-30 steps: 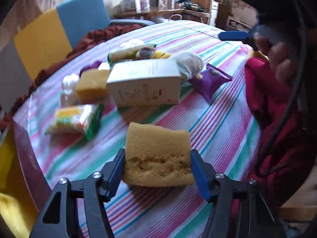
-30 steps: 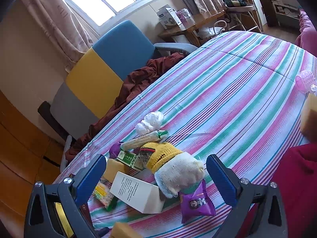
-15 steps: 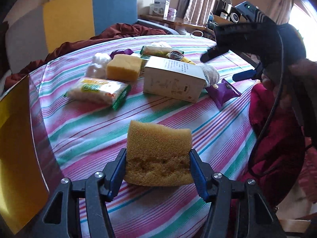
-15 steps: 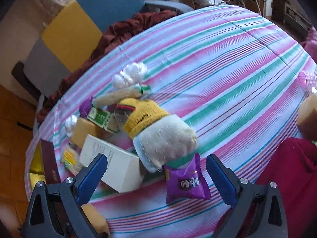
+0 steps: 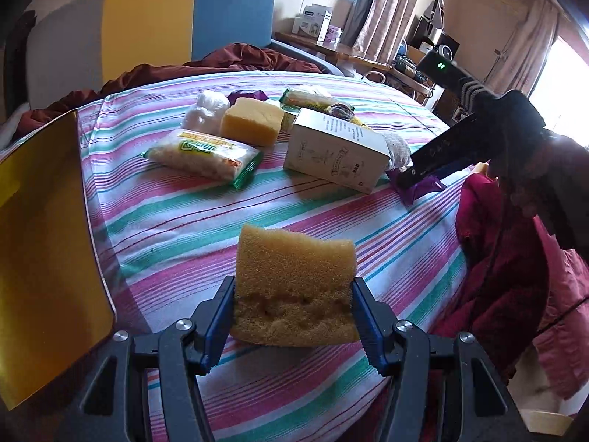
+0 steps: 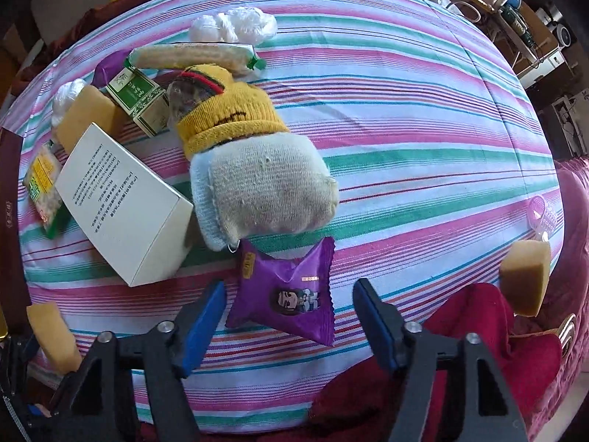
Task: Organize objects
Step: 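Grasp the yellow sponge with the left tool while the right tool grasps the purple candy, then carry the yellow sponge into the gold tray and open the left tool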
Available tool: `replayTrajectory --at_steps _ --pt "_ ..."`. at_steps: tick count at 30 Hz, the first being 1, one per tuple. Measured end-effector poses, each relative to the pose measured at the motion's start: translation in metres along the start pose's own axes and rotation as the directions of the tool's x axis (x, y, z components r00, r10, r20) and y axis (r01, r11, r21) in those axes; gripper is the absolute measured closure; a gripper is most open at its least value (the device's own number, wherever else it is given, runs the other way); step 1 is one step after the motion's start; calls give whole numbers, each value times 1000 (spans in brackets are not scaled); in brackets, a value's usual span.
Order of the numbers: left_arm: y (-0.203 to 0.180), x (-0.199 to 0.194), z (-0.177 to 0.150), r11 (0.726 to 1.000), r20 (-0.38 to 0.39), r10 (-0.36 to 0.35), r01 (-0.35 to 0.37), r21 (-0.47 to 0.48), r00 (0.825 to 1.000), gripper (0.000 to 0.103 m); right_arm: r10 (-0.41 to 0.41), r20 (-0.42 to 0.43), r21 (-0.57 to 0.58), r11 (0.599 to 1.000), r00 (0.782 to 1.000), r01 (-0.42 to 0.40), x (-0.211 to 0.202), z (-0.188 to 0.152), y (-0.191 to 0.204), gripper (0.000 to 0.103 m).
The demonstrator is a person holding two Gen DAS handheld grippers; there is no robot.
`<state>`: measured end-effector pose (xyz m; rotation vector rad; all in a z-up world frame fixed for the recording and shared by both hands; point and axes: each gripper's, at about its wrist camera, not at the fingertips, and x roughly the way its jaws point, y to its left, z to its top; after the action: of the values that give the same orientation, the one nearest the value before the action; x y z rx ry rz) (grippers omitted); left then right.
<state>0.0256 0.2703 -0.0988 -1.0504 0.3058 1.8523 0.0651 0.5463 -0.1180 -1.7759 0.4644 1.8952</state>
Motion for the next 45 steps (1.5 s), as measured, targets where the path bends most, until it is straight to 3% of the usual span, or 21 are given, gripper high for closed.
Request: replayTrajectory --at_steps 3,8,10,14,18,21,25,30,33,36,39,45 --pt "2 -7 -2 1000 14 -2 2 -10 1000 42 -24 18 -17 1000 1000 24 2 0 5 56" --pt "9 -33 -1 999 69 7 -4 -41 998 42 -107 56 -71 991 993 111 4 -6 18 56" --pt "17 -51 0 998 108 17 -10 -63 994 42 -103 60 -69 992 993 108 4 -7 17 56" --pt "47 -85 0 988 168 67 -41 -150 983 42 -78 61 -55 995 995 82 1 -5 11 56" --pt "91 -120 -6 956 197 185 -130 -261 963 42 -67 63 -53 996 996 70 2 -5 12 56" --pt "129 -138 -16 913 161 305 -240 -330 939 42 -56 67 -55 997 996 60 2 -4 12 56" --pt "179 -146 -39 841 54 429 -377 -388 902 42 -47 69 -55 997 997 51 3 -3 10 56" --pt "207 -140 -60 795 -43 501 -479 -373 864 41 -46 68 -55 997 997 50 -1 -1 11 56" --pt "214 -136 -69 775 -75 526 -514 -367 847 40 -47 68 -52 997 997 51 -5 -6 17 56" --pt "215 -131 -75 771 -90 524 -517 -372 847 38 -49 68 -53 997 996 53 -4 -6 16 56" --pt "211 -131 -79 761 -82 552 -542 -356 829 36 -50 68 -51 997 996 54 -4 -7 16 56" --pt "209 -134 -81 755 -66 560 -541 -370 826 34 -50 68 -51 997 996 53 -4 -7 17 56"
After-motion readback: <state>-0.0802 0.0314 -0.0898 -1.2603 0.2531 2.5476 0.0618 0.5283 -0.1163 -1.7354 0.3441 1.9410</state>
